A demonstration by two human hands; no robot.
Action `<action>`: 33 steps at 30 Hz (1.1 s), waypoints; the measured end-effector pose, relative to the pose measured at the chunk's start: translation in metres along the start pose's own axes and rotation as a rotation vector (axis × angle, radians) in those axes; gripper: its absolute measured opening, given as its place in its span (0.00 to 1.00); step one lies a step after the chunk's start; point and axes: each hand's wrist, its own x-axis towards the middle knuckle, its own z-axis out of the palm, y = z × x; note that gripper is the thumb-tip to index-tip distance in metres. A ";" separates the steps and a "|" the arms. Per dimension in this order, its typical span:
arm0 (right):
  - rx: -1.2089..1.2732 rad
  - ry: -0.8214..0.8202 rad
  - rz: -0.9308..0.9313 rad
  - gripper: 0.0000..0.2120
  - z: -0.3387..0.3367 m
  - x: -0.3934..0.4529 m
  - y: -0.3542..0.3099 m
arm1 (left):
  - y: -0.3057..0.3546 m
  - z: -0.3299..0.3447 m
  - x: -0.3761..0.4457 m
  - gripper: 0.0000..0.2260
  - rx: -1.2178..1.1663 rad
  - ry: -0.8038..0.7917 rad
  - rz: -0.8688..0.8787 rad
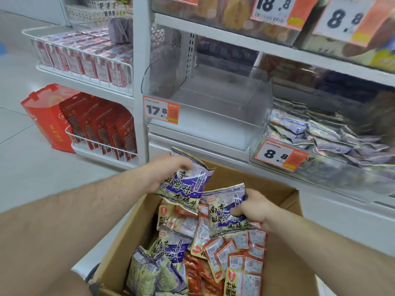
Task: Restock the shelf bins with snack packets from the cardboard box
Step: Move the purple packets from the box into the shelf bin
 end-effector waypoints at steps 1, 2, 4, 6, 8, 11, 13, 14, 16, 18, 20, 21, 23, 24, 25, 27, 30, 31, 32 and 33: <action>0.030 0.008 -0.017 0.17 -0.018 -0.009 0.000 | 0.006 0.008 -0.002 0.17 -0.010 -0.015 0.006; 0.061 0.020 -0.036 0.17 -0.034 -0.017 0.000 | 0.012 0.017 -0.004 0.18 -0.038 -0.018 0.021; 0.134 0.053 -0.085 0.19 -0.059 -0.032 0.000 | 0.021 0.033 -0.008 0.25 -0.077 -0.042 0.101; 0.204 0.089 -0.153 0.20 -0.079 -0.045 -0.001 | 0.028 0.047 -0.010 0.44 -0.039 -0.050 0.142; 0.276 0.134 -0.209 0.19 -0.096 -0.060 -0.002 | 0.035 0.057 -0.012 0.44 0.008 -0.087 0.158; 0.319 0.189 -0.263 0.19 -0.119 -0.078 0.003 | 0.045 0.073 -0.011 0.10 0.003 -0.161 0.204; 0.319 0.236 -0.275 0.18 -0.133 -0.085 0.009 | 0.056 0.087 -0.012 0.03 -0.011 -0.204 0.245; 0.318 0.261 -0.276 0.17 -0.140 -0.089 0.011 | 0.061 0.093 -0.012 0.04 -0.024 -0.225 0.260; 0.328 0.297 -0.282 0.15 -0.155 -0.095 0.014 | 0.071 0.107 -0.008 0.05 -0.013 -0.240 0.267; 0.378 0.333 -0.292 0.13 -0.169 -0.100 0.014 | 0.077 0.120 -0.008 0.06 0.013 -0.235 0.269; 0.463 0.358 -0.307 0.16 -0.180 -0.101 0.013 | 0.081 0.133 -0.007 0.07 0.034 -0.231 0.250; 0.495 0.362 -0.317 0.23 -0.184 -0.102 0.013 | 0.082 0.139 -0.007 0.07 0.042 -0.237 0.239; 0.525 0.358 -0.330 0.34 -0.191 -0.105 0.014 | 0.086 0.151 -0.009 0.05 0.077 -0.247 0.229; 0.528 0.363 -0.337 0.35 -0.194 -0.107 0.015 | 0.087 0.157 -0.009 0.05 0.093 -0.250 0.232; 0.537 0.376 -0.344 0.32 -0.198 -0.109 0.017 | 0.089 0.163 -0.009 0.05 0.114 -0.257 0.241; 0.559 0.421 -0.365 0.21 -0.207 -0.113 0.021 | 0.093 0.175 -0.010 0.04 0.173 -0.266 0.272; 0.588 0.494 -0.402 0.11 -0.220 -0.120 0.028 | 0.100 0.197 -0.008 0.04 0.294 -0.285 0.353; 0.622 0.524 -0.393 0.11 -0.223 -0.122 0.029 | 0.104 0.204 -0.009 0.03 0.344 -0.293 0.384; 0.668 0.549 -0.381 0.13 -0.226 -0.124 0.031 | 0.106 0.211 -0.010 0.03 0.375 -0.301 0.405; 0.708 0.564 -0.372 0.15 -0.229 -0.124 0.034 | 0.108 0.217 -0.009 0.04 0.386 -0.311 0.412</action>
